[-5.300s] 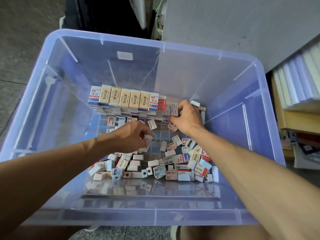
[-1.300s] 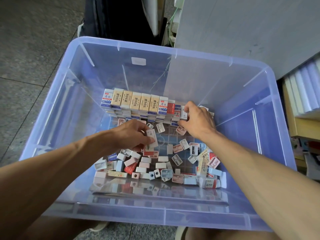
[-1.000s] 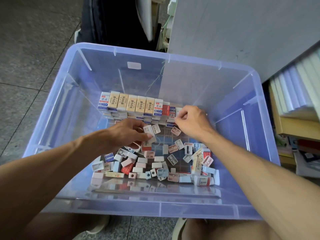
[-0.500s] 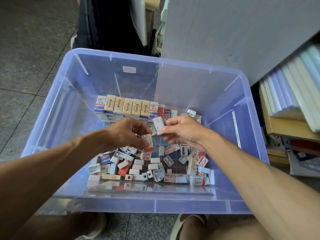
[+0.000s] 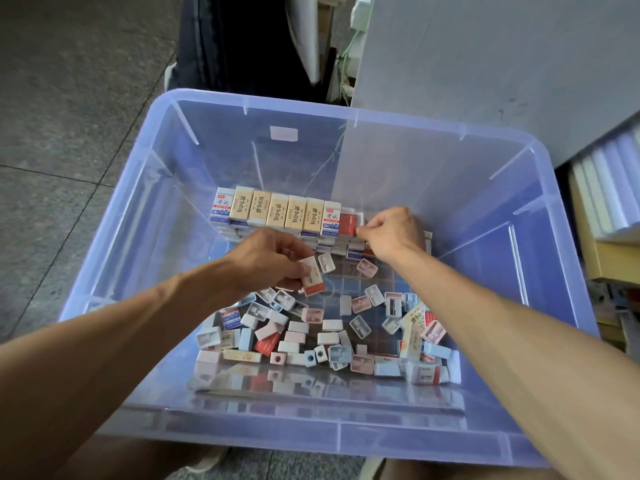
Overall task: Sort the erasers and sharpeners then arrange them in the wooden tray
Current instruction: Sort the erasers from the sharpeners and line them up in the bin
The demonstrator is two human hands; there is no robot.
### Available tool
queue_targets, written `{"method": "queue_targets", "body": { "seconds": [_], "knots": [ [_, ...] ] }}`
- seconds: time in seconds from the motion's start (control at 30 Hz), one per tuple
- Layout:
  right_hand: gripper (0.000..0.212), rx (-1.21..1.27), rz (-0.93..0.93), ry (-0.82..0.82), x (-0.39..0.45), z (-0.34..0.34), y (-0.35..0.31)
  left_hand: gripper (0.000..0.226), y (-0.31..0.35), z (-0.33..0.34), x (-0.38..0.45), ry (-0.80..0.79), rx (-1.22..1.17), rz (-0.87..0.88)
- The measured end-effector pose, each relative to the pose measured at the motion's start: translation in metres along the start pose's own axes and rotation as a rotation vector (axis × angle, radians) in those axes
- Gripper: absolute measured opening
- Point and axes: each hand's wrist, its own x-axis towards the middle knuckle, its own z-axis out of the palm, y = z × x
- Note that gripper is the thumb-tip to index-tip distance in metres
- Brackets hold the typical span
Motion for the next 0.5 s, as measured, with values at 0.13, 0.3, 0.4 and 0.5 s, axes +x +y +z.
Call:
{"method": "queue_targets", "body": {
  "seconds": [0.13,0.3,0.4,0.5],
  "knots": [
    [0.022,-0.011,-0.085,0.041,0.0,0.003,0.005,0.014,0.002,0.0,-0.001,0.007,-0.025,0.014],
    [0.021,-0.141,-0.248,-0.002,-0.005,-0.007,0.014,0.014,0.001,0.0,-0.002,-0.016,-0.055,0.015],
    [0.021,-0.025,-0.147,0.042,-0.013,-0.02,0.011,0.013,0.002,-0.001,-0.003,-0.015,-0.08,0.027],
    [0.012,0.207,-0.069,-0.189,-0.036,-0.037,0.0,0.015,0.004,0.0,-0.003,-0.012,-0.087,0.039]
  ]
}}
